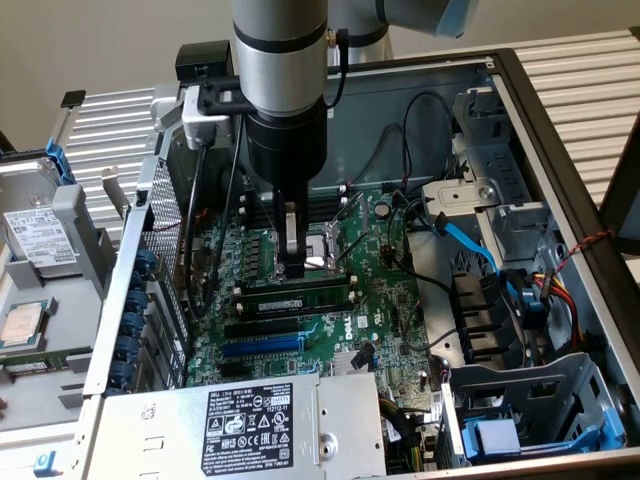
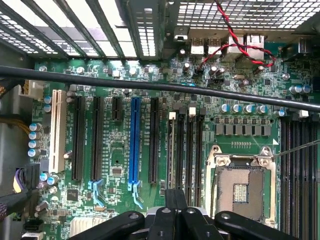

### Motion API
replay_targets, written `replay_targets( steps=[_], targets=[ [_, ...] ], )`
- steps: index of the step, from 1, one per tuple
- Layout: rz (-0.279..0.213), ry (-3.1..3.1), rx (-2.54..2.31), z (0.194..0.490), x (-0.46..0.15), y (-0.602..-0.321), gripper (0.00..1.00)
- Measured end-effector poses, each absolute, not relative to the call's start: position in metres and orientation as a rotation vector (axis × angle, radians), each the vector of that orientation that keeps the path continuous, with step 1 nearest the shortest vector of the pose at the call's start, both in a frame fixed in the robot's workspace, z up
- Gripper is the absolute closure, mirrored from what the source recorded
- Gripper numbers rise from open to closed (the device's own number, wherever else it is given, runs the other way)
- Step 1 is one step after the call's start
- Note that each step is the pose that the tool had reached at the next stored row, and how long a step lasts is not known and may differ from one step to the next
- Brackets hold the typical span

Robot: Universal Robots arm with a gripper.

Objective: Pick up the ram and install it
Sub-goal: 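Press down the ram until it locks into place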

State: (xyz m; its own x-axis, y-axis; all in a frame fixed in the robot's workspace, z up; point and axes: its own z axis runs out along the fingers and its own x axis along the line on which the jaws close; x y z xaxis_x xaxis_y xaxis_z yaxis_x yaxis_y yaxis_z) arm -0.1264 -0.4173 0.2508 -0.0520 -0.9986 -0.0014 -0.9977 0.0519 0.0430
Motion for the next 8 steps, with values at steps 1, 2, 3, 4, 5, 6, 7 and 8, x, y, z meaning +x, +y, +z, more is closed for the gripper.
replay_targets(
  steps=[1, 2, 3, 4, 5, 6, 7, 8],
  targets=[
    [-0.050, -2.275, 2.125, 0.2508, -0.1264, -0.4173, 0.89],
    [-0.051, -2.292, 2.107, 0.2509, -0.1264, -0.4173, 0.89],
    [-0.051, -2.309, 2.088, 0.2508, -0.1264, -0.4173, 0.89],
    [-0.051, -2.326, 2.070, 0.2508, -0.1264, -0.4173, 0.89],
    [-0.052, -2.342, 2.053, 0.2508, -0.1264, -0.4173, 0.89],
    [-0.052, -2.358, 2.034, 0.2508, -0.1264, -0.4173, 0.89],
    [-0.052, -2.376, 2.013, 0.2508, -0.1264, -0.4173, 0.89],
    [-0.053, -2.392, 1.994, 0.2508, -0.1264, -0.4173, 0.89]
  ],
)
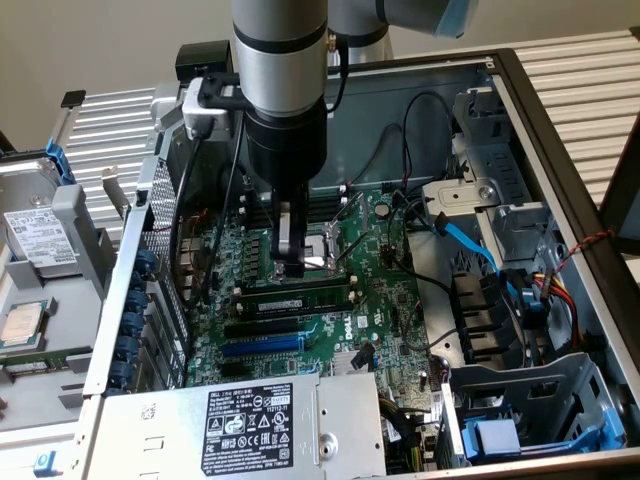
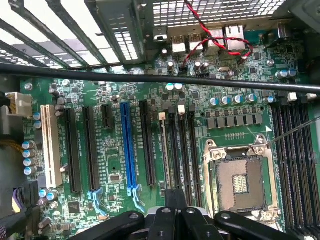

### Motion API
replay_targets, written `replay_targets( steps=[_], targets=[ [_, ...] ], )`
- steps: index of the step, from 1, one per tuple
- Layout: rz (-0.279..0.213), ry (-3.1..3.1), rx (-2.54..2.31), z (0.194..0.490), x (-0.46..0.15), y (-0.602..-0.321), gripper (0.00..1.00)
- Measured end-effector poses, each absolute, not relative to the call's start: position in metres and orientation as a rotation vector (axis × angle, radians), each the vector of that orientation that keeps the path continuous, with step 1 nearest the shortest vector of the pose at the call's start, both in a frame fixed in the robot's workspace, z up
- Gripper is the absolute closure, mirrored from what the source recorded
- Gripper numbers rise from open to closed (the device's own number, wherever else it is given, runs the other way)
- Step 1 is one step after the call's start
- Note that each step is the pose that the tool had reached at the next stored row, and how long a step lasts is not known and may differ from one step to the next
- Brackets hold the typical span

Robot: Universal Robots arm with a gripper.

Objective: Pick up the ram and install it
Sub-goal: 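Press down the ram until it locks into place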

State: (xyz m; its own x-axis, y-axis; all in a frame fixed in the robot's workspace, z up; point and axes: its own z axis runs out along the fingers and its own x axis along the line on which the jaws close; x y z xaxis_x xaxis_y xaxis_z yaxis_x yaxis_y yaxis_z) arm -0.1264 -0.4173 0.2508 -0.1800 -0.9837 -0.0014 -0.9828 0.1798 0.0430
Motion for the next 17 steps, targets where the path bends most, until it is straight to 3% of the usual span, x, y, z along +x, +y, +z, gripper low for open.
replay_targets(
  steps=[17],
  targets=[
    [-0.058, -2.642, 1.659, 0.2508, -0.1264, -0.4174, 0.89]
  ],
)
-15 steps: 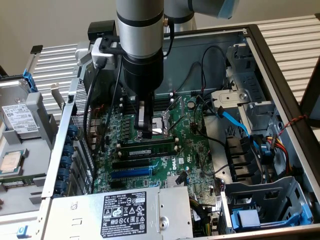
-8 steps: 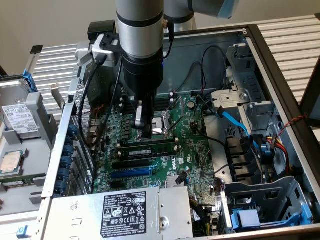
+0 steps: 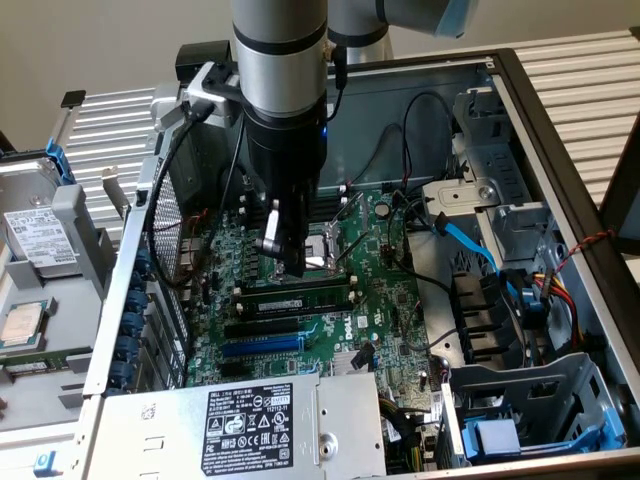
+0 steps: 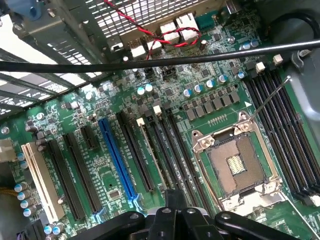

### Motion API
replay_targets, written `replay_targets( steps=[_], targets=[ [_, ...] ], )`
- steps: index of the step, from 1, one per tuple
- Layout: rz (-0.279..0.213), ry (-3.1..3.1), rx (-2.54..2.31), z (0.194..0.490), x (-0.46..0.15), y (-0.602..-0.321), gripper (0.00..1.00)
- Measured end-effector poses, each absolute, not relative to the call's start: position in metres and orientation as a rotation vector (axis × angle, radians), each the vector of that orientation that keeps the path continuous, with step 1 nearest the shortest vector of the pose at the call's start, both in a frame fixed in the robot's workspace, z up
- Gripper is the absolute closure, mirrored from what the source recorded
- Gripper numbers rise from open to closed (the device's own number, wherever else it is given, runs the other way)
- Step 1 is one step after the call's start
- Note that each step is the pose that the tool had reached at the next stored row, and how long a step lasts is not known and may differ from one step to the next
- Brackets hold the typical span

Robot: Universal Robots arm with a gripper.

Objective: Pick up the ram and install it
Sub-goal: 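Press down the ram until it locks into place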

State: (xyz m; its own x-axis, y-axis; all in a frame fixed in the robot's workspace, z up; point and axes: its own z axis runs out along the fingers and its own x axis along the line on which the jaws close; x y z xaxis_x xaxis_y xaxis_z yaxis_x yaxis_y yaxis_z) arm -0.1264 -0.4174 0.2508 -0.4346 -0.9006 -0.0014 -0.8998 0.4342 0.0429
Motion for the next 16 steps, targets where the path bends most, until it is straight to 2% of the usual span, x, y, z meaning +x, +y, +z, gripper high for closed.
replay_targets(
  steps=[16],
  targets=[
    [-0.060, -2.805, 1.373, 0.2508, -0.1263, -0.4174, 0.89]
  ],
)
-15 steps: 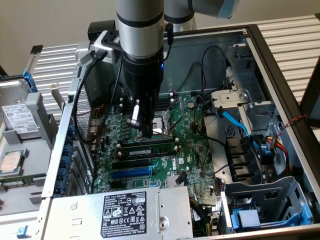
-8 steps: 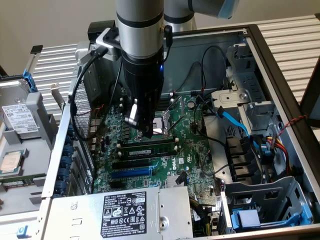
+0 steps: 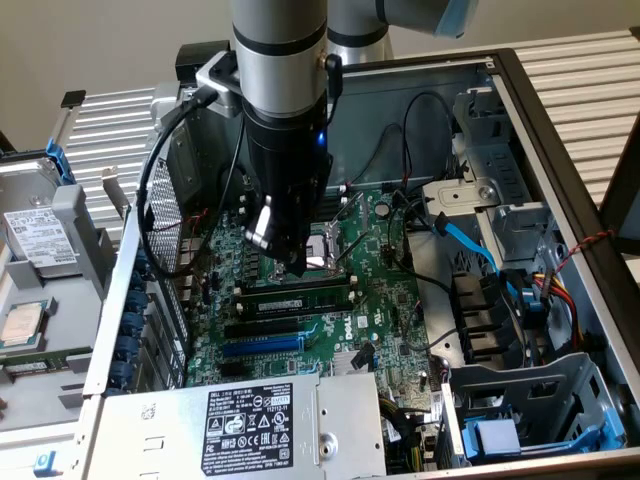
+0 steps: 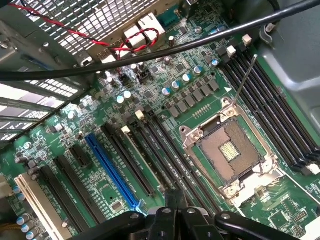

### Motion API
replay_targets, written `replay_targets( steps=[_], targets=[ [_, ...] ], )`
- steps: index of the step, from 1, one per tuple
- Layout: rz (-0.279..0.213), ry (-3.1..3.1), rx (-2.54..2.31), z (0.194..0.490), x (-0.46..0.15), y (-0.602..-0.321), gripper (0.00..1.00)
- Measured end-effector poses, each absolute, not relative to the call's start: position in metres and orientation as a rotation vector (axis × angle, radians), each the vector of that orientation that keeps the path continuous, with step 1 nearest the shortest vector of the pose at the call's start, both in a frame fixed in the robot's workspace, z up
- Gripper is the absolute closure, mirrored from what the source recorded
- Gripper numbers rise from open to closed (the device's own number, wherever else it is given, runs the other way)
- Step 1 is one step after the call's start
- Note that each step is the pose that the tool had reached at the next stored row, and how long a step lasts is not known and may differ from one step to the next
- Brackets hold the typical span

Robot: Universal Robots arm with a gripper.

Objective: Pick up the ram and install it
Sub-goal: 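Press down the ram until it locks into place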

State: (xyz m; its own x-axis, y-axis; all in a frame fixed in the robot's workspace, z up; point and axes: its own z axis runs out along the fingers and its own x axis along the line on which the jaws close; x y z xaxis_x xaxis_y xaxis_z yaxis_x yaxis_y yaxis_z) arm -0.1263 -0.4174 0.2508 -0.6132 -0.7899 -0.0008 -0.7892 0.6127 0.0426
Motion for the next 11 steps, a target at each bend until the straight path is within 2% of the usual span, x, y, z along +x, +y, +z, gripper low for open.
replay_targets(
  steps=[11],
  targets=[
    [-0.061, -2.875, 1.225, 0.2508, -0.1263, -0.4174, 0.89]
  ],
)
